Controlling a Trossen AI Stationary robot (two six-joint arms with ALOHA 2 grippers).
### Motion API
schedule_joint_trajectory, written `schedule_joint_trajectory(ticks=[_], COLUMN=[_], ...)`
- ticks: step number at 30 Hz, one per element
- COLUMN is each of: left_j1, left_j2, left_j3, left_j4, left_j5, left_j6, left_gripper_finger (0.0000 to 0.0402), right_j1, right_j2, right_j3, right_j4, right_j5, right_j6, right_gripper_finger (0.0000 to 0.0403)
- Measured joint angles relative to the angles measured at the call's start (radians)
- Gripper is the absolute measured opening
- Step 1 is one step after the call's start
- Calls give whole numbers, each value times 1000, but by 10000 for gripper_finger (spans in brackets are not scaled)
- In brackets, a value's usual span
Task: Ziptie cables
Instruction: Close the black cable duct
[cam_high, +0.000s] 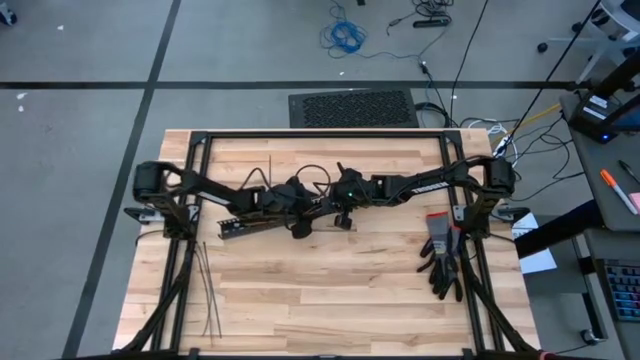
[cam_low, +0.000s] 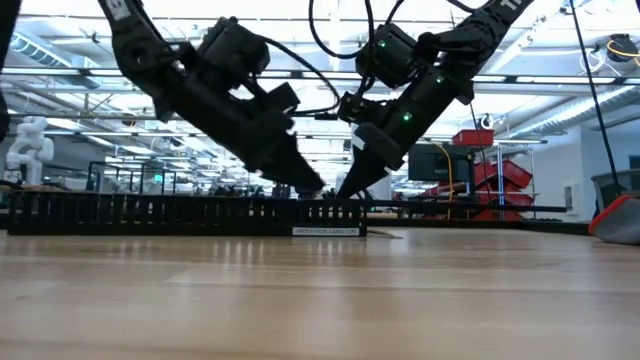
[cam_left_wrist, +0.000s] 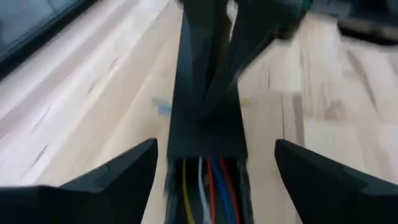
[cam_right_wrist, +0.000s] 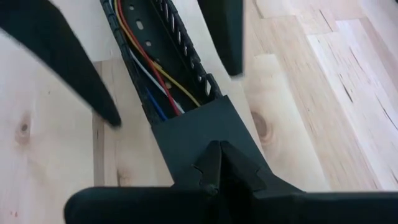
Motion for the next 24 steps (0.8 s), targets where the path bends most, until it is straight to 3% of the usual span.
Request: schedule_joint_trajectory(ticks=[5, 15, 24], left_j1=[-6, -6, -6], left_j2=[-52, 26, 35], left_j3=[-1, -11, -11], left_j4=[-164, -119, -104], left_j5=[-32, -81, -79], left_j6=[-2, -24, -18], left_gripper_finger=[320, 313, 215], right_j1=[-4, -5, -5], right_j2=[8, 8, 10], right_j3=[0, 0, 8], right_j4=[3, 9, 5], right_j5=[1, 1, -10], right_j6=[-1, -2, 3], right_gripper_finger=[0, 0, 0])
